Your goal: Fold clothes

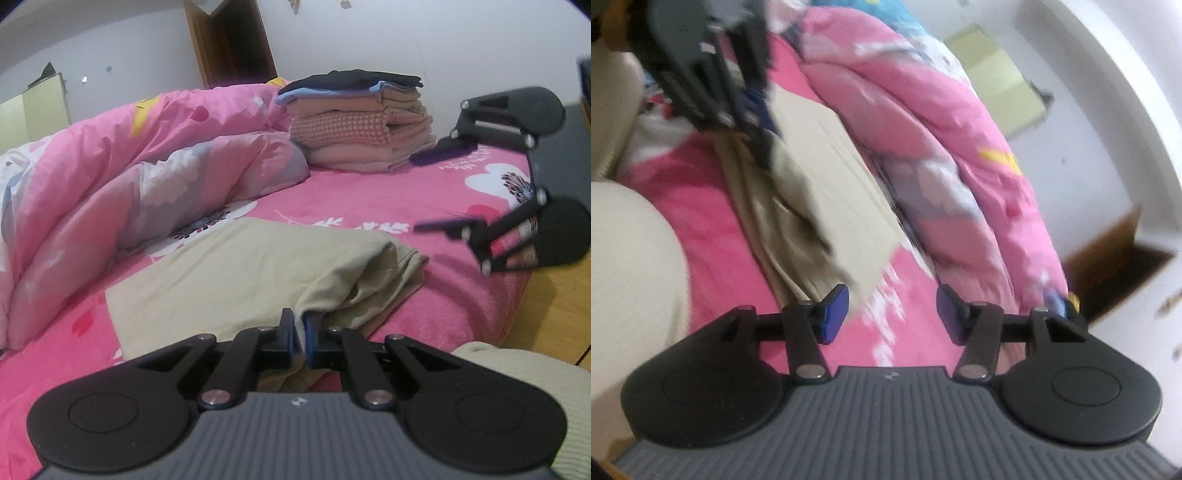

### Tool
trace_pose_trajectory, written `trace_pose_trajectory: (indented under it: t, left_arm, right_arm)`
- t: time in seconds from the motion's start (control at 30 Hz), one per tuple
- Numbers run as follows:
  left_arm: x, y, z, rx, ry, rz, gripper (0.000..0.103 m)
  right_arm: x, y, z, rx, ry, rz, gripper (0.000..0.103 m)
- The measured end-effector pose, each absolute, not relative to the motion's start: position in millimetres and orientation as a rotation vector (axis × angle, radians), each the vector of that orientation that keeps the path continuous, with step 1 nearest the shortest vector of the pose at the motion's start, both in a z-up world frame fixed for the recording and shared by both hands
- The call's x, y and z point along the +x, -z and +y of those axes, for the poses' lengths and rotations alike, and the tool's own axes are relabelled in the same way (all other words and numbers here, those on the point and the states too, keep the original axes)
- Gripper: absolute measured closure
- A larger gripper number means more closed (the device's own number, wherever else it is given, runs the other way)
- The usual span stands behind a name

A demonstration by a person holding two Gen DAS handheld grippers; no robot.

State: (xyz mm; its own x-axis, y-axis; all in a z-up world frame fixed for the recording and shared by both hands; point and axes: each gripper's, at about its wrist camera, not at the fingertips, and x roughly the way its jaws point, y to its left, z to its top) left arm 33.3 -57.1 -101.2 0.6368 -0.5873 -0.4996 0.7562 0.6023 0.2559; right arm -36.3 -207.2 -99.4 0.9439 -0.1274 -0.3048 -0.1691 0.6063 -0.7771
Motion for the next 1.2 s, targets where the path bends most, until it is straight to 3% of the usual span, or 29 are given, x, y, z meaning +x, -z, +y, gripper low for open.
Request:
trace_pose_trajectory:
  t: [0.17,0.4,0.47,0.53,0.6,0.8,0.97,1.13,1.2]
  left_arm:
    - [29,102,-56,0.487,0.797,0.391,0.092]
    - [23,93,-40,0.458,0.831,0.422,0.081]
    - [22,87,-34,0.419,0.849,0.419,0.078]
    - [22,80,-28,0.373,0.865,0.405,0.066]
    - [22,73,-22,0.326,0.88,0.391,0.062]
    - [39,100,-48,0.472,0.72,0.473,0.06]
    - [26,88,-34,0.474,0.724,0.46,0.056]
    - [42,56,-4,0.27,0.731,0.5,0.037]
    - [64,44,-5,0.172,0.704,0.542,0.036]
  right_arm:
    - [-30,63,-224,-0.531,-0.171,0.286,0.056]
    - [4,107,-219,-0.454,-0.368,0.373,0.073]
    - [-1,113,-226,-0.426,-0.381,0.364,0.073]
    - [-3,110,-229,-0.405,-0.381,0.374,0.073]
    - [-4,111,-228,-0.41,-0.381,0.373,0.073]
    - [-6,110,-225,-0.438,-0.372,0.38,0.073]
    - [-14,100,-222,-0.501,-0.356,0.39,0.072]
    - [-20,71,-235,-0.385,-0.402,0.336,0.072]
    - [-14,62,-242,-0.307,-0.412,0.31,0.072]
